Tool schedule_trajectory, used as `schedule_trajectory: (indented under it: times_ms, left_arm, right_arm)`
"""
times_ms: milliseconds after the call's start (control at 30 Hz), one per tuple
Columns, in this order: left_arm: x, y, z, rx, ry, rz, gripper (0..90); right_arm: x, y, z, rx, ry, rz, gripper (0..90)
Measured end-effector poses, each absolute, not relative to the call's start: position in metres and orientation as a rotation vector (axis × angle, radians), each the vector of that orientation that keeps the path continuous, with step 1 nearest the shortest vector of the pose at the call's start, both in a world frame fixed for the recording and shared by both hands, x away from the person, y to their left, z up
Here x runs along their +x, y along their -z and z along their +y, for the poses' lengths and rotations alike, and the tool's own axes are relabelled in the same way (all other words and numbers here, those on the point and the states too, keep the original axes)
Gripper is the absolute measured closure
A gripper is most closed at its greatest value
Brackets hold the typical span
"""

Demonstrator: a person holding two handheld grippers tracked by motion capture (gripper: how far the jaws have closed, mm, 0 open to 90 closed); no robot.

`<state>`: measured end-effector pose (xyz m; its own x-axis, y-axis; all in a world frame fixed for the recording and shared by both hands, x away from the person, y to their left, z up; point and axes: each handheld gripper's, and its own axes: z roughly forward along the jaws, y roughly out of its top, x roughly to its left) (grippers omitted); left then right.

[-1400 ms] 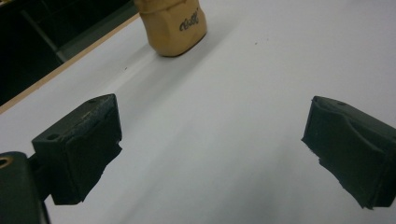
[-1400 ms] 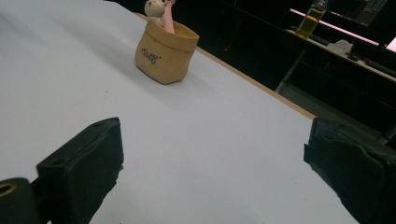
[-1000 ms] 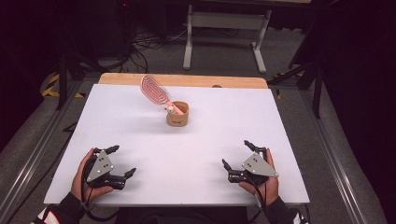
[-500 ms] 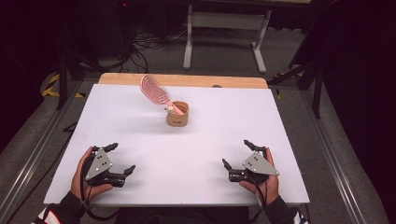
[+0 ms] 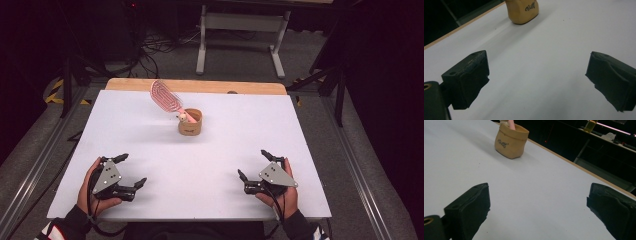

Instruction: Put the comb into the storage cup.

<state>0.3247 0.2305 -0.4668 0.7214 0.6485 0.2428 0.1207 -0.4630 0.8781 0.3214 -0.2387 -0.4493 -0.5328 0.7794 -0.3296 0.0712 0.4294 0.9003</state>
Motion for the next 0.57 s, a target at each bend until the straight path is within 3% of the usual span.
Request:
schedule_trajectory:
  times_ms: [567]
  left_arm:
    - [0.3257,0.4661,0.2294,1.989,-0.72,0.597,5.3]
  right_arm:
    - [0.32,0.4488,-0.2379,0.693,-1.14,1.91,5.2]
